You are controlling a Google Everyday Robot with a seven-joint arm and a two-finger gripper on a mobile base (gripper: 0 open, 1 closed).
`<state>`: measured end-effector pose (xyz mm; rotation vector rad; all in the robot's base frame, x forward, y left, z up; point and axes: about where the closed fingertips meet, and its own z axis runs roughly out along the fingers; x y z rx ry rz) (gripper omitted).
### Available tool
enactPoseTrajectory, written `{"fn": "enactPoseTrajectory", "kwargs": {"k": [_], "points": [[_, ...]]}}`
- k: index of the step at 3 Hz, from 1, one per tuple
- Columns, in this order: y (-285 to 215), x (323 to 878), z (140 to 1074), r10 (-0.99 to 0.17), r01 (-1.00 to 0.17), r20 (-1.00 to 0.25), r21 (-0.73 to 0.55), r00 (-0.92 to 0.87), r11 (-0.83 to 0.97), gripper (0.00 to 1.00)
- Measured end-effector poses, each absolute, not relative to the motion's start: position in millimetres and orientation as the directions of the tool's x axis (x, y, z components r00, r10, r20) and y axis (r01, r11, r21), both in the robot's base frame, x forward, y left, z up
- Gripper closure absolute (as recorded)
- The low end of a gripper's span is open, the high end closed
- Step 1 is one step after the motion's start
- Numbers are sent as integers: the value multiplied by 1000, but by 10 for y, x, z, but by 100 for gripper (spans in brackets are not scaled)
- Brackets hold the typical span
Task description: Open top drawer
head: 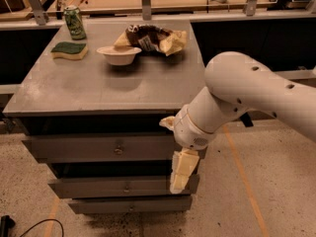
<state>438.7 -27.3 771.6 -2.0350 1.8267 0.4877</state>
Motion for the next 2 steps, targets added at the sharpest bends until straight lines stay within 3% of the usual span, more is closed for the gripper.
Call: {"fn": "enactPoseTrajectory", "kwargs": {"k": [2], "points": [[-128,4806,7367,-881,-986,-447,-134,154,-104,0]]}}
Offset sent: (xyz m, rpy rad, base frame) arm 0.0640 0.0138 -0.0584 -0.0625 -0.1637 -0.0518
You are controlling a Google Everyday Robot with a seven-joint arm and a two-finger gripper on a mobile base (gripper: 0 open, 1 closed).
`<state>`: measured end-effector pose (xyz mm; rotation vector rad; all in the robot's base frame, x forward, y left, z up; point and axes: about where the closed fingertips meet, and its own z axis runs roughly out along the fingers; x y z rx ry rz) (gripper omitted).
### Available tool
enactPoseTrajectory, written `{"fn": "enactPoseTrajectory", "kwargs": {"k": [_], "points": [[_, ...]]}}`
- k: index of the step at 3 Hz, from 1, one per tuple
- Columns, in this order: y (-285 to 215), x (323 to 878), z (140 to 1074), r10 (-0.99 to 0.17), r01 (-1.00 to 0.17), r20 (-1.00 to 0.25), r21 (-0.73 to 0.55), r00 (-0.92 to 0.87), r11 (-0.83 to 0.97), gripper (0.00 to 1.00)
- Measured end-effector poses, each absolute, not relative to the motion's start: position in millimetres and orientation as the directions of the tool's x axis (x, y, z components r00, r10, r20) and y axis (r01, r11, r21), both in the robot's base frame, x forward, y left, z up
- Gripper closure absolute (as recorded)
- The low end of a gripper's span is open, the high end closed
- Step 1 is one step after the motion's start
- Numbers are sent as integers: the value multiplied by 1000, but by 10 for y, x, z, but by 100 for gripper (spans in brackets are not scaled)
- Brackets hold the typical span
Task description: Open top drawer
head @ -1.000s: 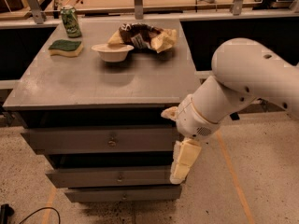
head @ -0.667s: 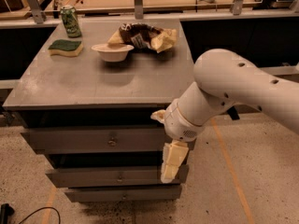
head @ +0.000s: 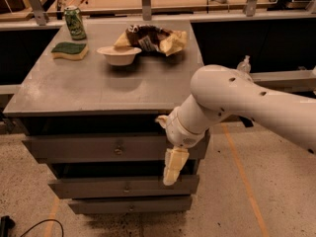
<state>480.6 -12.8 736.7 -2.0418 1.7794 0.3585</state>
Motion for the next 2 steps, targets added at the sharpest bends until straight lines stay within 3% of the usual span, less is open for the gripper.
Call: {"fn": "enactPoseTrajectory", "kwargs": {"k": [2], "points": [[-129,4906,7082,-912,-980,-390,-192,125,-52,0]]}}
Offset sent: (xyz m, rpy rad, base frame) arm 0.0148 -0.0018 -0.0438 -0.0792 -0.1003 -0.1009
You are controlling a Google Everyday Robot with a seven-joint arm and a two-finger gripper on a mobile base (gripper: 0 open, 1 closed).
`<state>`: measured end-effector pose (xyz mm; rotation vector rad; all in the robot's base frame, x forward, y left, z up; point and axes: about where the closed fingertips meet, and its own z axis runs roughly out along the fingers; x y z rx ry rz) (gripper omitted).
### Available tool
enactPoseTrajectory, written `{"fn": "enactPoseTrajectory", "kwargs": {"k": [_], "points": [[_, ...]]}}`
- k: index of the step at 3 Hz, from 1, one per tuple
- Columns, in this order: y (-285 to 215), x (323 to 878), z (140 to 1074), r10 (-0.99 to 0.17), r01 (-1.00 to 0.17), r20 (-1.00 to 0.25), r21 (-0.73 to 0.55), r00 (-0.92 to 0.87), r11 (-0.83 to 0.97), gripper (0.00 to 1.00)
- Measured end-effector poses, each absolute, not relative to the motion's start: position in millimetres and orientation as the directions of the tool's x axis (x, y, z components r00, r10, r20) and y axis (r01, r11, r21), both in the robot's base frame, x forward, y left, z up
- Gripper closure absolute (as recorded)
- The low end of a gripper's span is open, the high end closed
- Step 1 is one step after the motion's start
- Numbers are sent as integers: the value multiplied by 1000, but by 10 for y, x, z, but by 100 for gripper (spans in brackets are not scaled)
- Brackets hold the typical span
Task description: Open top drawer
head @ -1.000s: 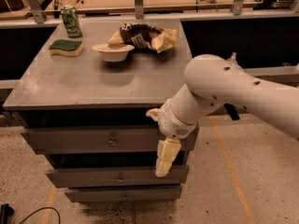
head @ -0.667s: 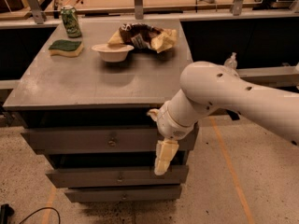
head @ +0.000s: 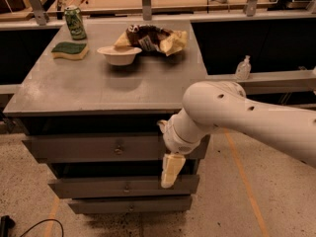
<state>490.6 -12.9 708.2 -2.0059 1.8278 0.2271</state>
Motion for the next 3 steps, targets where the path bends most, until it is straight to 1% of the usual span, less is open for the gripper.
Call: {"fn": "enactPoseTrajectory", "kwargs": {"k": [3], "points": [[-119,5163,6877,-935,-965,-345,-262,87,7,0]]}}
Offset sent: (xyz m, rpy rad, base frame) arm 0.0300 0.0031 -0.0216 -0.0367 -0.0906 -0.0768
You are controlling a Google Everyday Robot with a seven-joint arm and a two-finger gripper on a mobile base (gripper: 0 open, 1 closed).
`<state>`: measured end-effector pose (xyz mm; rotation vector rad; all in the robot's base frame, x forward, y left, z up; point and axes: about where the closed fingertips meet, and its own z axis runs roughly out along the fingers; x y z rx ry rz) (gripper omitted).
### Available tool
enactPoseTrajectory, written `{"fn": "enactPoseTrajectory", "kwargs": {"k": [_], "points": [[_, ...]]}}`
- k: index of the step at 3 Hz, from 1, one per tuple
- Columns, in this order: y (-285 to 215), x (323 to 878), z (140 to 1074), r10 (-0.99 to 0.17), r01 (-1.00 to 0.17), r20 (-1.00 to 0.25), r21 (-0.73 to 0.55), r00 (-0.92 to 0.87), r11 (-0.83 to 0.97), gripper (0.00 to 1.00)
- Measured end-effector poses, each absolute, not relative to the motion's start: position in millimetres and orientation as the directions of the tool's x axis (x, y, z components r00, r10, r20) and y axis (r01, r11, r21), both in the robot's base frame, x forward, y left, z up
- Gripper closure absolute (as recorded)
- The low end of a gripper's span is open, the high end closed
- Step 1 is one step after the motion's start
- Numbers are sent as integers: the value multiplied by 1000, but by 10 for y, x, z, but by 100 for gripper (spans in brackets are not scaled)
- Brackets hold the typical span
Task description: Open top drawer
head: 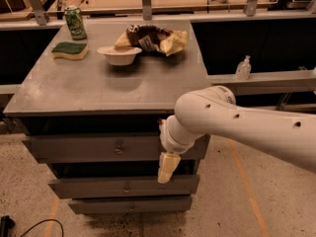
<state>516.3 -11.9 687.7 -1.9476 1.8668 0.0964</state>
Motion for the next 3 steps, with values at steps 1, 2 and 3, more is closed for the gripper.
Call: {"fn": "enactPoseTrajectory", "kwargs": {"k": [1,2,3], "points": [[-144,5261,6803,-940,-964,-333,-265,71,21,0],[-146,5316,6712,-939,-967,-339,-253,59,31,18],[-122,5346,6658,-936,-970,-347,-240,57,30,41]]}}
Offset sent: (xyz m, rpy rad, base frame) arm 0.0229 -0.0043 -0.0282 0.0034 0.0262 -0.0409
